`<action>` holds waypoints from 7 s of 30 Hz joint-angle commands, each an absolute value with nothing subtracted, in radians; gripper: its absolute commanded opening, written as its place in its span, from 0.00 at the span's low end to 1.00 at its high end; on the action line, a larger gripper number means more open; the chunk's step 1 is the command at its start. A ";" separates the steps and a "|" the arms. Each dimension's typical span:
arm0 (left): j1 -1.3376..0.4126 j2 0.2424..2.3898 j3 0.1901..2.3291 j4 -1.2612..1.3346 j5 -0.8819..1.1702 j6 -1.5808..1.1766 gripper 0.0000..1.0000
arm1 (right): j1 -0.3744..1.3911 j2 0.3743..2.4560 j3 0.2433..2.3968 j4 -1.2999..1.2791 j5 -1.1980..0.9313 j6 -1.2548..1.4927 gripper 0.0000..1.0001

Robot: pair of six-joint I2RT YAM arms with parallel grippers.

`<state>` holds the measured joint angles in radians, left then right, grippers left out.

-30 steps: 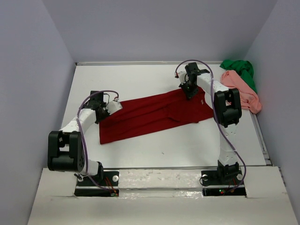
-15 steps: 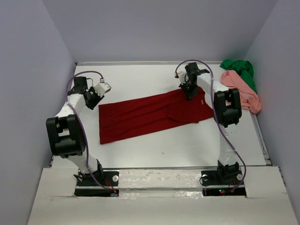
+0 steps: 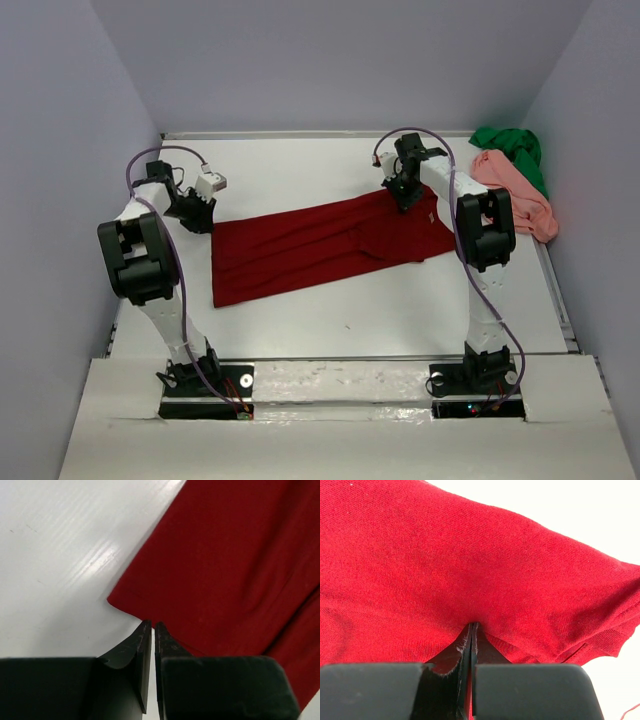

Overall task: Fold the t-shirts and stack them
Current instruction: Fold the other side of the tshirt into a rectangle, then rotate the tshirt 90 degrees

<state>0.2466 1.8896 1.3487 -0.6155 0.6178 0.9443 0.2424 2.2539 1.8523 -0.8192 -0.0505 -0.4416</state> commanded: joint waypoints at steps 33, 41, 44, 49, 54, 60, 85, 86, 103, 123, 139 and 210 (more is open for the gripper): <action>0.272 1.899 1.319 -0.677 0.638 0.988 0.28 | 0.224 2.321 1.852 -0.850 -0.005 -0.471 0.00; 0.267 1.919 1.347 -0.690 0.681 0.983 0.31 | 0.224 2.330 1.858 -0.851 -0.005 -0.474 0.00; 0.262 1.936 1.354 -0.692 0.673 0.982 0.31 | 0.224 2.332 1.859 -0.853 -0.005 -0.476 0.00; 0.253 1.939 1.339 -0.660 0.644 0.965 0.31 | 0.224 2.335 1.856 -0.854 -0.006 -0.479 0.00; 0.244 1.936 1.309 -0.628 0.601 0.956 0.31 | 0.224 2.336 1.859 -0.856 -0.006 -0.479 0.00; 0.232 1.930 1.284 -0.595 0.569 0.942 0.23 | 0.224 2.338 1.865 -0.864 -0.005 -0.479 0.00; 0.204 1.825 1.370 -0.664 0.540 0.959 0.00 | 0.224 2.341 1.876 -0.873 0.021 -0.480 0.00; 0.206 1.824 1.371 -0.664 0.538 0.960 0.00 | 0.224 2.342 1.878 -0.876 0.021 -0.479 0.00; 0.202 1.850 1.401 -0.652 0.494 0.960 0.00 | 0.224 2.355 1.893 -0.881 0.040 -0.485 0.00; 0.183 1.933 1.447 -0.563 0.385 0.907 0.00 | 0.224 2.393 1.928 -0.900 0.060 -0.486 0.00; 0.152 1.944 1.419 -0.477 0.304 0.897 0.00 | 0.224 2.410 1.953 -0.917 0.069 -0.483 0.00; -0.025 1.736 1.141 -0.339 0.327 0.813 0.00 | 0.195 1.882 1.456 -0.821 -0.005 -0.453 0.00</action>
